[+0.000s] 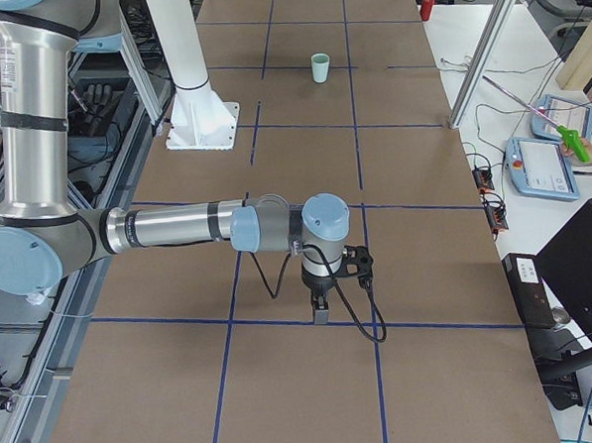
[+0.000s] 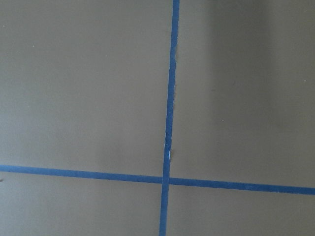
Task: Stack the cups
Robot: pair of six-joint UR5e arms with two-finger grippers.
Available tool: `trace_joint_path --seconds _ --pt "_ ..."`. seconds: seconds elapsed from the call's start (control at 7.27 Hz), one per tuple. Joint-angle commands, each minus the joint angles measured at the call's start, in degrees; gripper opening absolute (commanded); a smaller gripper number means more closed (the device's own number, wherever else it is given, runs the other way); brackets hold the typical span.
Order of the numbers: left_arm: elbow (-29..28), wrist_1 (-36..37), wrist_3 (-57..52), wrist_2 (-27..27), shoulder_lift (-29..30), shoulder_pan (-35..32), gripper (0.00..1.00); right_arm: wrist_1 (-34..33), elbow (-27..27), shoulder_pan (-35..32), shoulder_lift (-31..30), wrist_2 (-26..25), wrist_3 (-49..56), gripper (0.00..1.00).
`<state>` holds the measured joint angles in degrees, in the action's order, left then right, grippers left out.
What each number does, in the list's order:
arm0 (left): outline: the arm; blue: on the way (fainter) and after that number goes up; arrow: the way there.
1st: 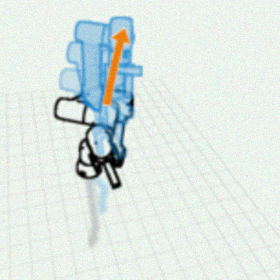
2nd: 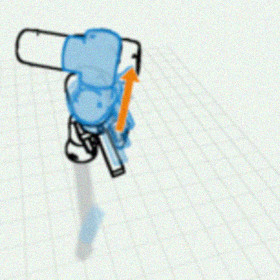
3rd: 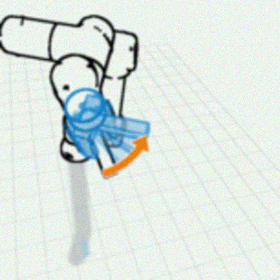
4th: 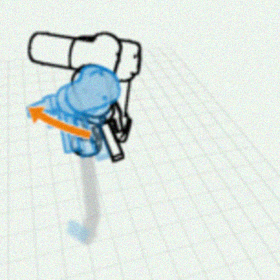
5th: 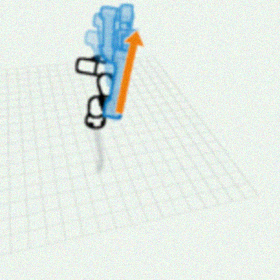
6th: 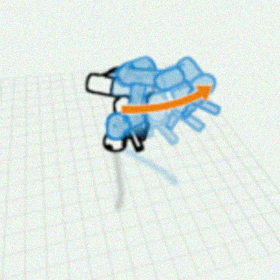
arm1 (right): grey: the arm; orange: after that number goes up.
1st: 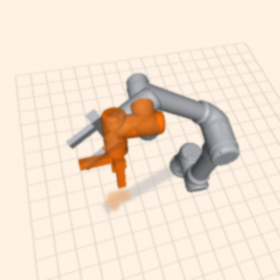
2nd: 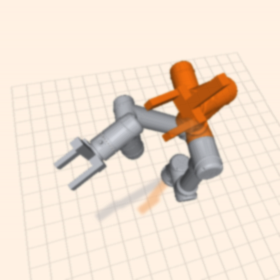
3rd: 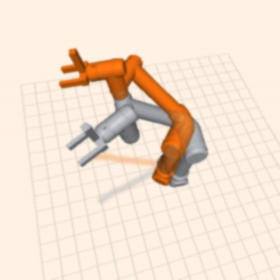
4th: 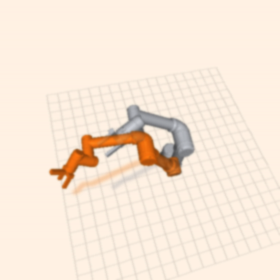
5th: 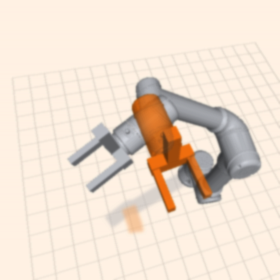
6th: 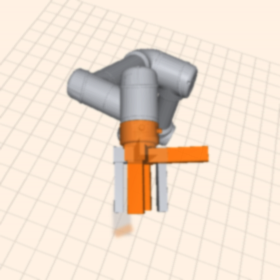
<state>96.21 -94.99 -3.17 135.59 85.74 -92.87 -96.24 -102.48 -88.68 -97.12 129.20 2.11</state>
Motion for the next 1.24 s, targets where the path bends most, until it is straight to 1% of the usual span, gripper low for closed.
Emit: trace_joint_path --seconds 0.0,0.41,0.69,1.1 --pt "-0.1 0.1 0.1 -0.1 0.0 0.0 1.00 0.0 0.0 0.0 0.0 0.1 0.0 1.00" --pt "-0.3 0.1 0.1 -0.1 0.2 0.1 1.00 0.0 0.0 0.0 0.0 0.1 0.0 1.00" --pt "0.7 4.5 0.1 -0.1 0.1 0.0 1.00 0.0 0.0 0.0 0.0 0.0 0.0 1.00" --pt "1.8 4.2 -0.2 0.1 0.3 0.0 1.00 0.0 0.0 0.0 0.0 0.0 0.0 1.00"
